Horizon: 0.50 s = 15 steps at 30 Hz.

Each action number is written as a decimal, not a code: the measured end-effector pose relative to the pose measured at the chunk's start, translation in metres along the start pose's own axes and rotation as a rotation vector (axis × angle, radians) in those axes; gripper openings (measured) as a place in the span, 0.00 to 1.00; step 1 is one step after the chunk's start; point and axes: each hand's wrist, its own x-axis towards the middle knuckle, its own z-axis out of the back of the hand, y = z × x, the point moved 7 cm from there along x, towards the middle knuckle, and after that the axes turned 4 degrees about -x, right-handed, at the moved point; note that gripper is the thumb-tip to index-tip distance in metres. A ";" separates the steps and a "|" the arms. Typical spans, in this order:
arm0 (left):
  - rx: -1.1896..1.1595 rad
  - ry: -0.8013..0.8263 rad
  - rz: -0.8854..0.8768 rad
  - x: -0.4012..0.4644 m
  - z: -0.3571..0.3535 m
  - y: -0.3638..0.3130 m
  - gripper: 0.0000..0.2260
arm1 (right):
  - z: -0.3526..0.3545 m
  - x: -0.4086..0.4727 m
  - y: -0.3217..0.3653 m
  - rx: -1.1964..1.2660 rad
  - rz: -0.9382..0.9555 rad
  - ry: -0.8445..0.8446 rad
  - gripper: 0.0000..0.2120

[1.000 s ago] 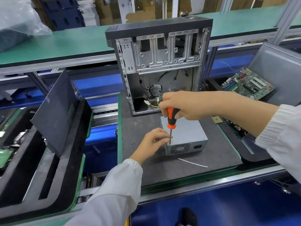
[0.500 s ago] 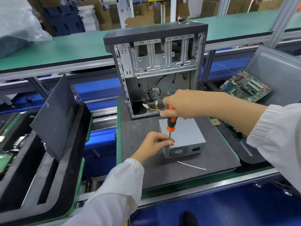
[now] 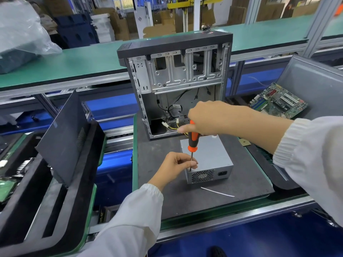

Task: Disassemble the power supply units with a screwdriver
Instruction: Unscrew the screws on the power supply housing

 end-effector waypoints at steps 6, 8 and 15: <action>-0.091 0.011 -0.027 0.001 -0.002 -0.011 0.07 | -0.011 -0.004 0.007 0.214 0.223 0.257 0.12; -0.061 0.014 -0.035 0.001 -0.002 -0.011 0.06 | -0.007 -0.007 0.007 0.291 0.226 0.267 0.15; -0.055 0.010 -0.017 -0.001 0.000 -0.007 0.04 | 0.004 -0.003 0.007 0.077 -0.004 -0.051 0.27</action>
